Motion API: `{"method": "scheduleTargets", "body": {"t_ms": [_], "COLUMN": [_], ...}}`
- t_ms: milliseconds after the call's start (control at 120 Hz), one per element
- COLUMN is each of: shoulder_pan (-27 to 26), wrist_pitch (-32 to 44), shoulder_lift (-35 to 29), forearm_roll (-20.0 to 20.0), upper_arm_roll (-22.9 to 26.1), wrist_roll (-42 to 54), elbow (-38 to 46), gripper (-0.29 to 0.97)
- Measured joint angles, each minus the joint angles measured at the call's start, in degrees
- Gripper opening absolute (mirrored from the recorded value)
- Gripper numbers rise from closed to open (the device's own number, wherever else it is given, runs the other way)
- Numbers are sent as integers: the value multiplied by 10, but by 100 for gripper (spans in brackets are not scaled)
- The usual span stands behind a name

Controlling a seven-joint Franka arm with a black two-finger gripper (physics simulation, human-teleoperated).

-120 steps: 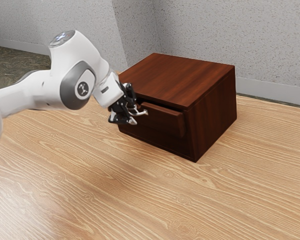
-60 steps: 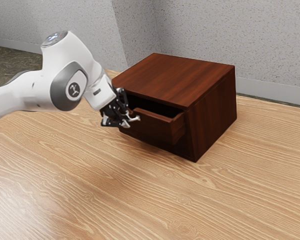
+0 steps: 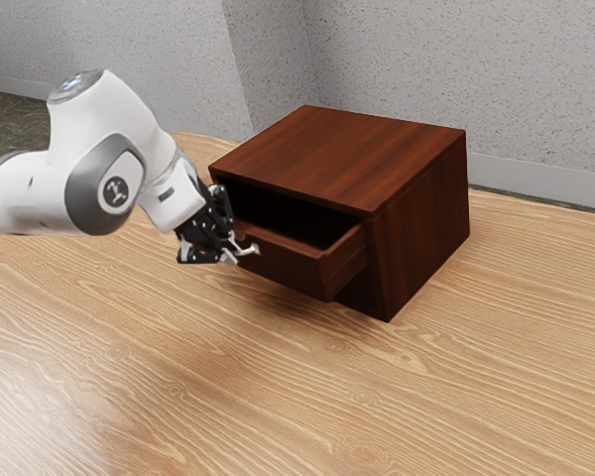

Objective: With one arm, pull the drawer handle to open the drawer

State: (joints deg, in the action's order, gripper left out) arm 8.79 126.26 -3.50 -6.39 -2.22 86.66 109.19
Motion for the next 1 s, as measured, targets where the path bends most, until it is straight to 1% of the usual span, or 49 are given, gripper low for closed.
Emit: {"method": "scheduleTargets", "body": {"t_ms": [200, 1000], "shoulder_pan": [0, 6], "wrist_pitch": [6, 32], "shoulder_lift": [-32, -126], "forearm_roll": [1, 2], "upper_arm_roll": [0, 1], "wrist_roll": [-1, -3], "elbow": [35, 143], "gripper": [-2, -2]}}
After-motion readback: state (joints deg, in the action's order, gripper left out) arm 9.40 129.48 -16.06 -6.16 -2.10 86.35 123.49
